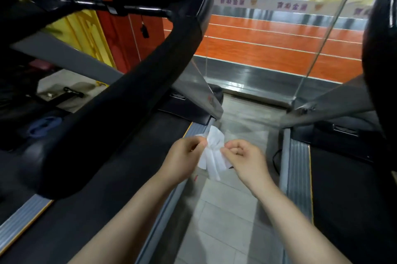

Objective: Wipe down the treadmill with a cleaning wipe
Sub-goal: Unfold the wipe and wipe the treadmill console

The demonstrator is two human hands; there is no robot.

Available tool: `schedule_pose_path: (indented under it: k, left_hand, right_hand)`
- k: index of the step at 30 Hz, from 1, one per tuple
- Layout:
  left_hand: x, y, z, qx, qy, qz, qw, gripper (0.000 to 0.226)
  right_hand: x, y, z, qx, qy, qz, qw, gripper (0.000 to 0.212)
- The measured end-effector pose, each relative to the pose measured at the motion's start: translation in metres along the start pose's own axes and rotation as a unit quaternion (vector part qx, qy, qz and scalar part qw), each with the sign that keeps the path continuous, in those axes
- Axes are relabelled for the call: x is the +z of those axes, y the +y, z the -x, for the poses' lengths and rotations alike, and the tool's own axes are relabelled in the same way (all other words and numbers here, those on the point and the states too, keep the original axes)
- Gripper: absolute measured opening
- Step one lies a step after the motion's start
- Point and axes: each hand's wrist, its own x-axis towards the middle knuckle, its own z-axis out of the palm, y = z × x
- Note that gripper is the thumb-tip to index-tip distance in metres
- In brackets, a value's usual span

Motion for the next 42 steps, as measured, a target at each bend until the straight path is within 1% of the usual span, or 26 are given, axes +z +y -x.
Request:
schedule_pose_path:
  k: [3,6,9,11,13,16,17,19,20,23,25,26,27,28,30,32,33,34,36,37,38,40,42]
  left_hand:
    - [-0.006,-0.004,-0.010,-0.011,0.057,0.003,0.998,0.029]
    - [-0.014,-0.013,-0.020,-0.048,0.091,0.071,0.992,0.029]
    - [-0.015,-0.016,-0.028,-0.087,0.080,0.159,0.980,0.034]
    - [-0.013,-0.012,-0.032,-0.108,0.065,0.210,0.970,0.034]
    - [-0.015,-0.008,-0.036,-0.118,0.038,0.233,0.964,0.038]
    - [-0.017,-0.006,-0.040,-0.096,-0.015,0.203,0.974,0.053]
    - [-0.018,-0.007,-0.042,-0.090,-0.027,0.194,0.977,0.047]
    - [-0.019,-0.009,-0.044,-0.091,-0.049,0.192,0.976,0.024]
    - [-0.018,-0.011,-0.044,-0.098,-0.056,0.194,0.975,0.021]
    - [-0.017,-0.016,-0.043,-0.118,-0.049,0.211,0.969,0.027]
    - [-0.016,-0.016,-0.041,-0.119,-0.046,0.207,0.970,0.026]
    - [-0.016,-0.017,-0.041,-0.120,-0.046,0.209,0.970,0.024]
    - [-0.016,-0.017,-0.040,-0.123,-0.042,0.218,0.967,0.023]
    - [-0.018,-0.018,-0.041,-0.129,-0.036,0.231,0.964,0.025]
    - [-0.022,-0.018,-0.043,-0.130,-0.035,0.242,0.961,0.035]
    - [-0.025,-0.017,-0.044,-0.109,-0.066,0.234,0.964,0.036]
    - [-0.025,-0.014,-0.043,-0.095,-0.092,0.229,0.964,0.037]
    - [-0.025,-0.011,-0.042,-0.082,-0.117,0.231,0.962,0.044]
    - [-0.024,-0.005,-0.040,-0.061,-0.157,0.233,0.958,0.067]
    - [-0.024,-0.004,-0.038,-0.051,-0.170,0.231,0.957,0.071]
    - [-0.023,-0.002,-0.037,-0.043,-0.178,0.230,0.956,0.070]
    - [-0.020,0.001,-0.035,-0.043,-0.175,0.223,0.958,0.049]
    - [-0.016,0.002,-0.034,-0.041,-0.150,0.198,0.968,0.031]
  right_hand:
    - [-0.006,0.002,-0.018,-0.019,-0.031,-0.031,0.999,0.018]
    - [-0.014,0.003,-0.033,-0.014,-0.053,-0.078,0.995,0.016]
    - [-0.016,0.006,-0.041,0.009,-0.120,-0.082,0.989,0.018]
    - [-0.015,0.007,-0.043,0.003,-0.169,-0.066,0.983,0.020]
    - [-0.015,0.004,-0.044,-0.010,-0.192,-0.044,0.980,0.020]
    - [-0.019,-0.004,-0.046,-0.034,-0.187,-0.024,0.981,0.027]
    - [-0.020,-0.008,-0.046,-0.040,-0.184,-0.025,0.982,0.030]
    - [-0.022,-0.020,-0.046,-0.044,-0.173,-0.053,0.982,0.035]
    - [-0.022,-0.026,-0.047,-0.044,-0.162,-0.067,0.984,0.035]
    - [-0.022,-0.038,-0.053,-0.042,-0.118,-0.086,0.988,0.029]
    - [-0.024,-0.043,-0.057,-0.043,-0.093,-0.079,0.992,0.027]
    - [-0.025,-0.045,-0.058,-0.055,-0.095,-0.071,0.991,0.026]
    - [-0.028,-0.049,-0.059,-0.073,-0.113,-0.058,0.989,0.026]
    - [-0.030,-0.052,-0.060,-0.095,-0.148,-0.036,0.984,0.026]
    - [-0.030,-0.059,-0.060,-0.136,-0.244,0.031,0.960,0.028]
    - [-0.024,-0.064,-0.057,-0.149,-0.322,0.079,0.932,0.027]
    - [-0.021,-0.065,-0.056,-0.147,-0.344,0.081,0.924,0.026]
    - [-0.018,-0.065,-0.055,-0.149,-0.351,0.072,0.922,0.024]
    - [-0.012,-0.061,-0.055,-0.150,-0.323,0.045,0.933,0.023]
    - [-0.011,-0.058,-0.056,-0.150,-0.293,0.036,0.944,0.024]
    - [-0.009,-0.053,-0.056,-0.153,-0.259,0.036,0.953,0.027]
    - [-0.007,-0.045,-0.056,-0.161,-0.209,0.049,0.963,0.029]
    - [-0.007,-0.038,-0.054,-0.174,-0.179,0.077,0.965,0.032]
